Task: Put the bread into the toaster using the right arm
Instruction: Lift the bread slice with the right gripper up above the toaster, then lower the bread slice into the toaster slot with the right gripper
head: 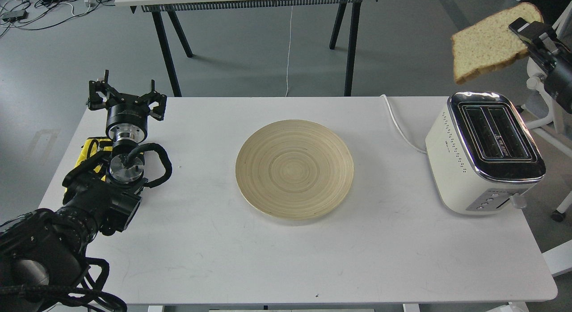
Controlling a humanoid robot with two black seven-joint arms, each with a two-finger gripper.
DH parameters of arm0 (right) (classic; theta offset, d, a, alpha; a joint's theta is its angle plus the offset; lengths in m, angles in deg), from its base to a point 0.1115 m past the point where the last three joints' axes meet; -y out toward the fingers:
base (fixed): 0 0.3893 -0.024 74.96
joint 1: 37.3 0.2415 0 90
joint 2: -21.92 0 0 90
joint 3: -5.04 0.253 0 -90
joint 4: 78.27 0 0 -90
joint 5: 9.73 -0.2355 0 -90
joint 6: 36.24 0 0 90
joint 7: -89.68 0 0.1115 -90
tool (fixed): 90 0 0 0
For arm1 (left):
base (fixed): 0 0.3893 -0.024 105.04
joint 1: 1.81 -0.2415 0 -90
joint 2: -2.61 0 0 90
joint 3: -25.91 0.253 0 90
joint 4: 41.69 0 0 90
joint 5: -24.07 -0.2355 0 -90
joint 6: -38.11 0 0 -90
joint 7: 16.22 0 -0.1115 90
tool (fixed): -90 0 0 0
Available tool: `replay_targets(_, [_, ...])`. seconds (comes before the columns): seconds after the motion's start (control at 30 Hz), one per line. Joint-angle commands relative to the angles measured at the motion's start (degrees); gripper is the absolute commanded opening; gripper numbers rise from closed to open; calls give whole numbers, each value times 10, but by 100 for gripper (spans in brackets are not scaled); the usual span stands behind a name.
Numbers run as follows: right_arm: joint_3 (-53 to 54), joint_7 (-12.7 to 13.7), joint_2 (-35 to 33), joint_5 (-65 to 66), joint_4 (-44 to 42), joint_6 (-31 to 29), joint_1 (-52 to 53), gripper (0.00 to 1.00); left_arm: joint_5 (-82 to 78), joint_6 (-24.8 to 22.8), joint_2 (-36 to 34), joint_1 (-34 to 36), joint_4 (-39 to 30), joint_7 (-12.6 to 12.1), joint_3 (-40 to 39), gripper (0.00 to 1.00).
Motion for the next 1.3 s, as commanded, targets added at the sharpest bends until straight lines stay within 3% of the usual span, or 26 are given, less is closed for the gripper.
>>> replay_targets(0.0, [-22,-4,-41,48,2,-11,-4,13,0,0,-1,-1,0,0,0,100])
replay_targets(0.47, [-122,-6,-30,106,-14,-17,-8,13,0,0,0,0,0,0,0,100])
replay_targets(1.27, [-131,-6,43,106,-88,-17,-10,13,1,0,-1,0,0,0,0,100])
